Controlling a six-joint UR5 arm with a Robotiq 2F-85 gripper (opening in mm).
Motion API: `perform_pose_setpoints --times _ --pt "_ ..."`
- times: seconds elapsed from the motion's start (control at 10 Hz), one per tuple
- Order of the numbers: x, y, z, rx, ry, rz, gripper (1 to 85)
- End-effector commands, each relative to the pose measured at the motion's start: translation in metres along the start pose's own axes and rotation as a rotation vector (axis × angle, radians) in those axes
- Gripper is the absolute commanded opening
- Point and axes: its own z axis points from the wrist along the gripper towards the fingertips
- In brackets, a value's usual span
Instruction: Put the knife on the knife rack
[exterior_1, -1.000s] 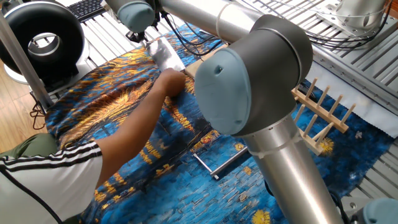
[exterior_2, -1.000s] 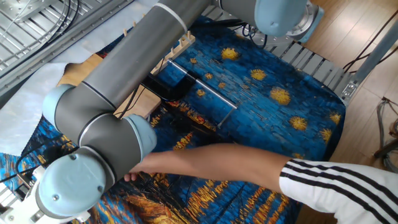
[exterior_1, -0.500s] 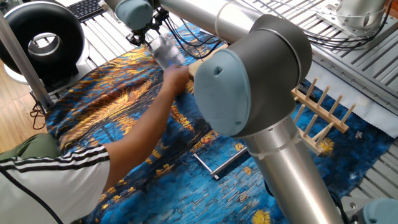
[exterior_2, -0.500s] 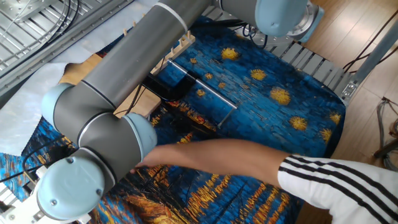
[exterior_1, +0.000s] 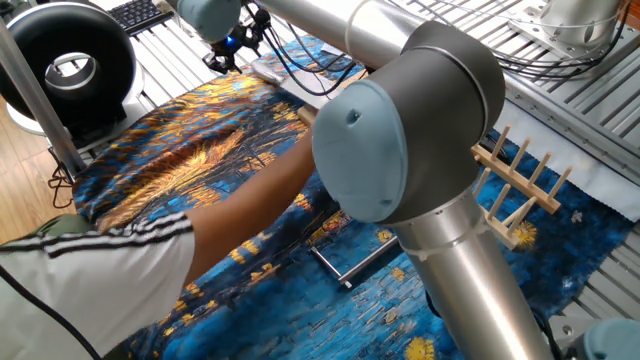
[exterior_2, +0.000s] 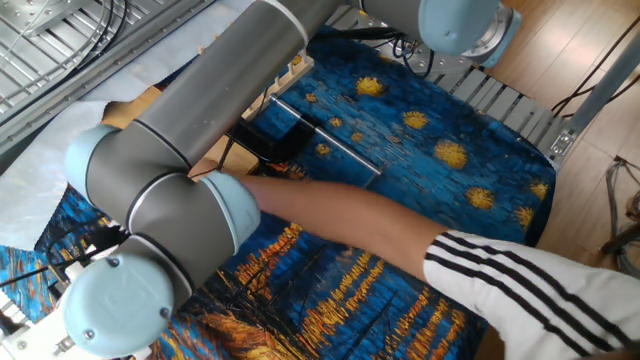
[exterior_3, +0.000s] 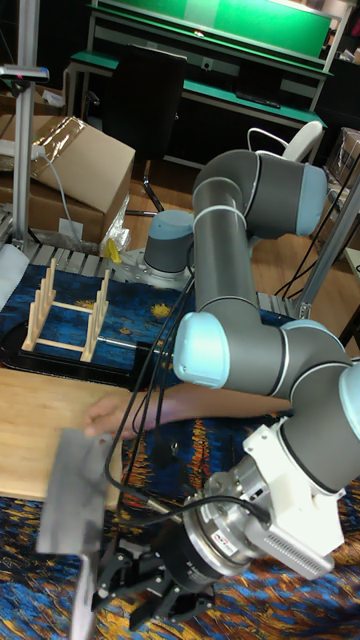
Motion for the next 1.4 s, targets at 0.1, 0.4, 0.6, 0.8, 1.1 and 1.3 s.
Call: perform_pose_setpoints --times 0.1,0.4,0.6,0.8,1.1,1.3 --pt "0.02 -0.03 0.006 0.036 0.05 -0.021 47.7" --pt "0.049 -0.061 -0.002 0.056 0.077 -0.022 47.0" --pt "0.063 -0.071 0.003 0.062 0.07 -0.014 47.0" --pt "0.07 -0.082 0.02 0.06 0.034 -0.007 47.0" --pt "0.087 -0.097 0.04 0.076 0.013 0.004 49.0" --pt "0.091 -0.091 0.042 0.075 0.017 0.014 49.0"
